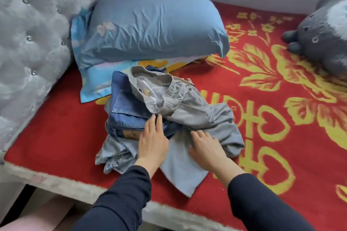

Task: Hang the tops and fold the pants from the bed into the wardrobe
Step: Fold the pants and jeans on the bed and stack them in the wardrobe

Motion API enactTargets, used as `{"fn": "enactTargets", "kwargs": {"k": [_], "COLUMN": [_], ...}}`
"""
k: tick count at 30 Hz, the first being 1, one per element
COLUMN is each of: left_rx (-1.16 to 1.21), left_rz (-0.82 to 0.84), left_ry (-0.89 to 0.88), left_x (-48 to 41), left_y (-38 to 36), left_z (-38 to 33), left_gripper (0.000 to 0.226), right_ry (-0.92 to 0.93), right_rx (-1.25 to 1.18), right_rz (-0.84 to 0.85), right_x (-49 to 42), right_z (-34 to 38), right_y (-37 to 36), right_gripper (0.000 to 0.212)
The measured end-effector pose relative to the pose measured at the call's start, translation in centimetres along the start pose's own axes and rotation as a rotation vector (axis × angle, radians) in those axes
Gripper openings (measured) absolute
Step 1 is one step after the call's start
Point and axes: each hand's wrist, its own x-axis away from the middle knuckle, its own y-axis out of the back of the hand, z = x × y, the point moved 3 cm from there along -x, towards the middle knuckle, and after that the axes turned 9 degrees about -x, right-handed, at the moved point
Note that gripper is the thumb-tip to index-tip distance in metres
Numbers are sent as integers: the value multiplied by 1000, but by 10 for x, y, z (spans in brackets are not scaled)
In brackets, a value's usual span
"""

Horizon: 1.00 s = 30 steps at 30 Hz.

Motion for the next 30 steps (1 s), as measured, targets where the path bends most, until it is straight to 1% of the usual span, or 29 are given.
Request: {"fn": "enactTargets", "kwargs": {"k": [1, 2, 4, 5, 6, 7, 9, 11, 12, 13, 14, 15, 16, 17, 18, 19, 22, 24, 25, 26, 27, 28, 29, 30], "left_rx": [-24, -65, -173, -222, -270, -309, -331, -265, -222, -198, -188, -182, -181, -197, -230, -263, -326, -306, -237, -114, 31, 109, 115, 54], "left_rz": [-83, -127, -110, -76, -45, -57, -169, -252, -283, -303, -290, -252, -171, -65, 71, 169, 309, 439, 509, 565, 603, 631, 648, 656], "left_ry": [-12, -31, -74, -82, -83, -103, -181, -287, -341, -390, -432, -462, -472, -461, -446, -434, -366, -322, -287, -218, -123, -54, -40, -51], "left_x": [-22, -42, -76, -90, -103, -108, -106, -97, -90, -82, -75, -71, -70, -71, -75, -80, -99, -106, -107, -107, -105, -101, -98, -95], "left_y": [-2, -4, -6, -8, -10, -10, -10, -13, -13, -13, -10, -7, -2, 3, 9, 18, 50, 65, 70, 74, 81, 85, 90, 94], "left_z": [7, 14, 28, 34, 41, 45, 47, 45, 43, 42, 41, 43, 44, 44, 44, 41, 23, 12, 9, 8, 8, 9, 9, 7], "left_gripper": [77, 80, 79, 74, 64, 49, 22, 11, 13, 19, 20, 15, 6, 9, 19, 27, 37, 41, 42, 42, 40, 40, 41, 43], "right_ry": [18, 33, 63, 81, 100, 122, 174, 222, 231, 241, 262, 302, 346, 394, 437, 462, 485, 490, 493, 498, 500, 502, 499, 493], "right_rx": [-5, -8, 1, 0, -13, -35, -110, -158, -135, -94, -55, -33, -37, -43, -41, -31, -13, -2, 12, 24, 31, 30, 30, 32], "right_rz": [-3, -6, -14, -24, -29, -43, -67, -80, -85, -103, -124, -147, -153, -152, -173, -179, -202, -271, -317, -358, -392, -423, -446, -473], "right_x": [-18, -36, -68, -82, -99, -109, -126, -138, -140, -141, -140, -137, -131, -124, -116, -107, -82, -68, -60, -52, -43, -34, -24, -13], "right_z": [-2, -2, -2, 0, 1, 4, 12, 19, 21, 22, 21, 21, 19, 17, 14, 12, 10, 3, 0, -4, -7, -9, -11, -13], "right_y": [1, 2, 3, 3, 1, 1, 1, 0, -1, 0, 2, 7, 12, 17, 24, 33, 70, 99, 114, 128, 141, 153, 165, 176], "right_gripper": [38, 40, 47, 53, 61, 68, 76, 74, 69, 59, 45, 31, 20, 14, 15, 18, 16, 16, 17, 17, 17, 16, 17, 18]}}
